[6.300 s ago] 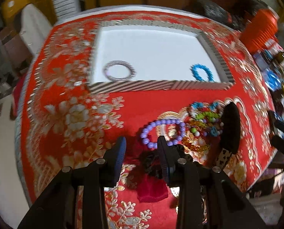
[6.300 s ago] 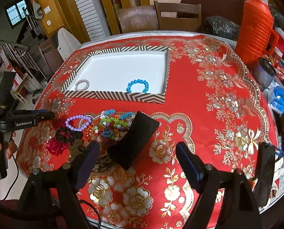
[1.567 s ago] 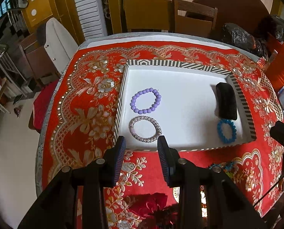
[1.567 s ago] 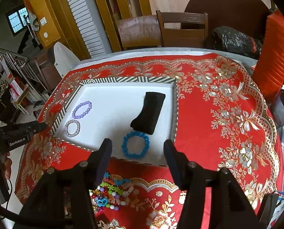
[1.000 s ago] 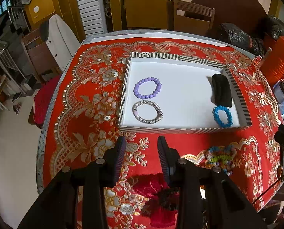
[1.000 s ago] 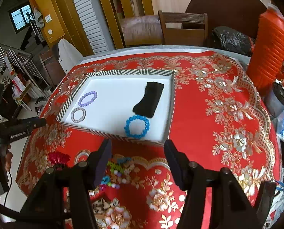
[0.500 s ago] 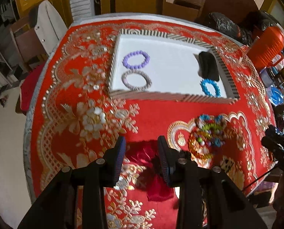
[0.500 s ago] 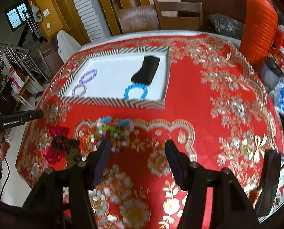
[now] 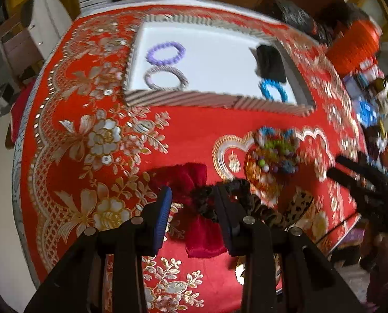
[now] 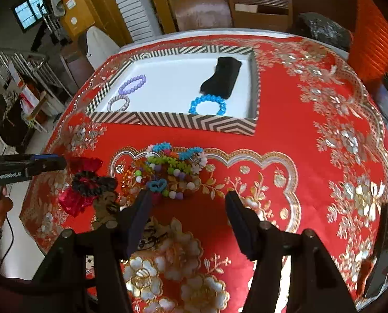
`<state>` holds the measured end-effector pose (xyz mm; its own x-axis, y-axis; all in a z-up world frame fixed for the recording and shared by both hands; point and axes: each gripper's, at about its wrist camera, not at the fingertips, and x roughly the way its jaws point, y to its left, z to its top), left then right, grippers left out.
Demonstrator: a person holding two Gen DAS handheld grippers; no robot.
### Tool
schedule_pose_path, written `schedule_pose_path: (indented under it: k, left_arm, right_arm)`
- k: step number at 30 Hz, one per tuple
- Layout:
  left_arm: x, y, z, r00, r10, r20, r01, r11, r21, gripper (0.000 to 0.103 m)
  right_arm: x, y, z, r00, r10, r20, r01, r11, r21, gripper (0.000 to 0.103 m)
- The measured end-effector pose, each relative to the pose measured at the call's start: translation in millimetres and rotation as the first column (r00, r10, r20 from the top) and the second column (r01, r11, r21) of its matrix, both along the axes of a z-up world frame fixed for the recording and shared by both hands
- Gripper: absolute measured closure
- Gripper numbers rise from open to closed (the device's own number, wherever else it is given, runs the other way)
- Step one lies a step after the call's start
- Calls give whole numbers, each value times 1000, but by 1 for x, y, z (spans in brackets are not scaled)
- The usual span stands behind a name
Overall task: Organize jewelry
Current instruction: 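Grasp the black beaded strand from the pile with the left tool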
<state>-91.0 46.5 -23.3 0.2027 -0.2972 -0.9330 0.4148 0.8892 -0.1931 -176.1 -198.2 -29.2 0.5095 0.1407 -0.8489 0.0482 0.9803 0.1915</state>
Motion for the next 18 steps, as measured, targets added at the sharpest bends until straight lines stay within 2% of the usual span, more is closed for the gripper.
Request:
schedule_pose_path:
  k: [7, 13, 15, 18]
  left_arm:
    - [-4, -16, -12, 997, -73, -29, 73, 997, 15, 83]
    - [0, -36, -29, 992, -121, -49, 124, 990, 73, 84]
    - [-3, -38, -32, 988, -149, -42, 152, 984, 91, 100]
    - [-2, -34, -30, 989, -138, -52, 142, 988, 67, 103]
  right_arm:
    - [13, -7, -9, 1000, -1, -29, 2, 1000, 15, 41]
    - [24, -14, -16, 999, 6, -44, -5, 1000, 30, 41]
    - [29, -15, -18, 999, 11, -45, -9, 999, 33, 41]
    - [36, -15, -19, 999, 26, -38, -25, 999, 29, 41]
